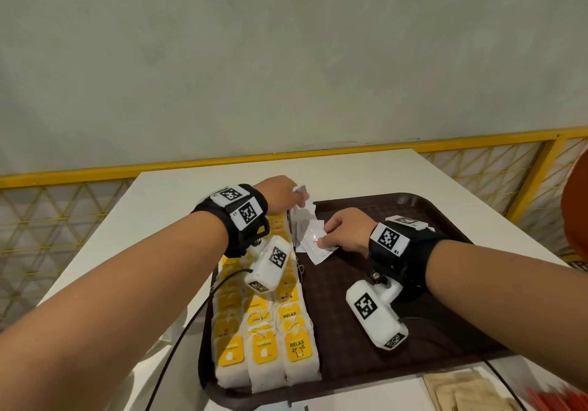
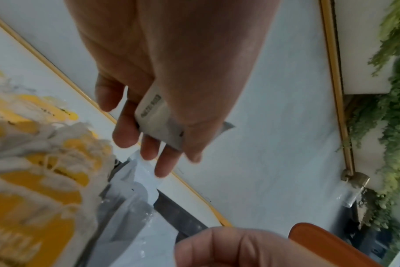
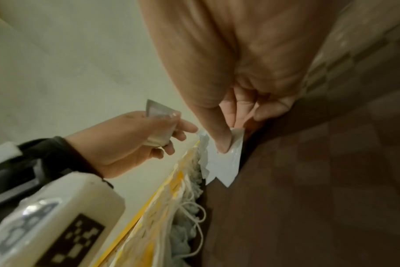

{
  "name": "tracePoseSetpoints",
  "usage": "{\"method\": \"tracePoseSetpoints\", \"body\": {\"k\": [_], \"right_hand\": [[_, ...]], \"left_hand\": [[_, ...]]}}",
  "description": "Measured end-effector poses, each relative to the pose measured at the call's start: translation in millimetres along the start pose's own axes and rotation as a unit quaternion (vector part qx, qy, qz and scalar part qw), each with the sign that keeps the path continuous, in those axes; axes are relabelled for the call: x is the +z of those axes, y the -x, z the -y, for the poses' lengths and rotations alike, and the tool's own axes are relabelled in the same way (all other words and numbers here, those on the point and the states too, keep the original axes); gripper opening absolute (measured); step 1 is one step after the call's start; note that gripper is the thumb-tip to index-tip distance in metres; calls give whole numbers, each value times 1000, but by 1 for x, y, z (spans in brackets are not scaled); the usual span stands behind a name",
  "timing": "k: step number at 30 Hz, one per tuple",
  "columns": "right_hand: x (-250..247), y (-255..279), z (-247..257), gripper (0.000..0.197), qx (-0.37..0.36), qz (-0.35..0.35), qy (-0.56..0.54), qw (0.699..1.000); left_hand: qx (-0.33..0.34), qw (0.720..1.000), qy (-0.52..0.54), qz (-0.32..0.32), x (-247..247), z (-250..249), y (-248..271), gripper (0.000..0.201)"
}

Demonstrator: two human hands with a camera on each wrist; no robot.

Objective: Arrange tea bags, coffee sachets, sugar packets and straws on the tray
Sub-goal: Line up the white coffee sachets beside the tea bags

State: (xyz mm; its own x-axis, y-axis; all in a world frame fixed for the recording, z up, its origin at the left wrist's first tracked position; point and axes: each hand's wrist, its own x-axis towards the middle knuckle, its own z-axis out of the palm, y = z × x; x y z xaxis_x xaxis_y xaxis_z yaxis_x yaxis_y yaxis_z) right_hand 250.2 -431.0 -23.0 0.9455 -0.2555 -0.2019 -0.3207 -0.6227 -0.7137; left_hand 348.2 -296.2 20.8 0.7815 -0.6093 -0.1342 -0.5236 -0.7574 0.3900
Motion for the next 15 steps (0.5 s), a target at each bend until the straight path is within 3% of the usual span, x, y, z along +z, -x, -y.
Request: {"method": "tracePoseSetpoints", "body": {"k": [3, 8, 12, 15], "right_hand": [[1, 2, 2, 26, -6, -11, -8, 1000], [-6, 7, 6, 29, -11, -43, -4, 999], [-15, 17, 17, 19, -45, -18, -214, 976], [-18, 25, 17, 7, -39, -11, -281, 959]], "left_hand": [[20, 996, 82, -33, -6, -2, 8, 50], [67, 994, 84, 9, 1, 1, 11, 55], [80, 995, 60, 18, 9, -2, 9, 48], [101, 993, 37, 53, 13, -4, 9, 56]]}}
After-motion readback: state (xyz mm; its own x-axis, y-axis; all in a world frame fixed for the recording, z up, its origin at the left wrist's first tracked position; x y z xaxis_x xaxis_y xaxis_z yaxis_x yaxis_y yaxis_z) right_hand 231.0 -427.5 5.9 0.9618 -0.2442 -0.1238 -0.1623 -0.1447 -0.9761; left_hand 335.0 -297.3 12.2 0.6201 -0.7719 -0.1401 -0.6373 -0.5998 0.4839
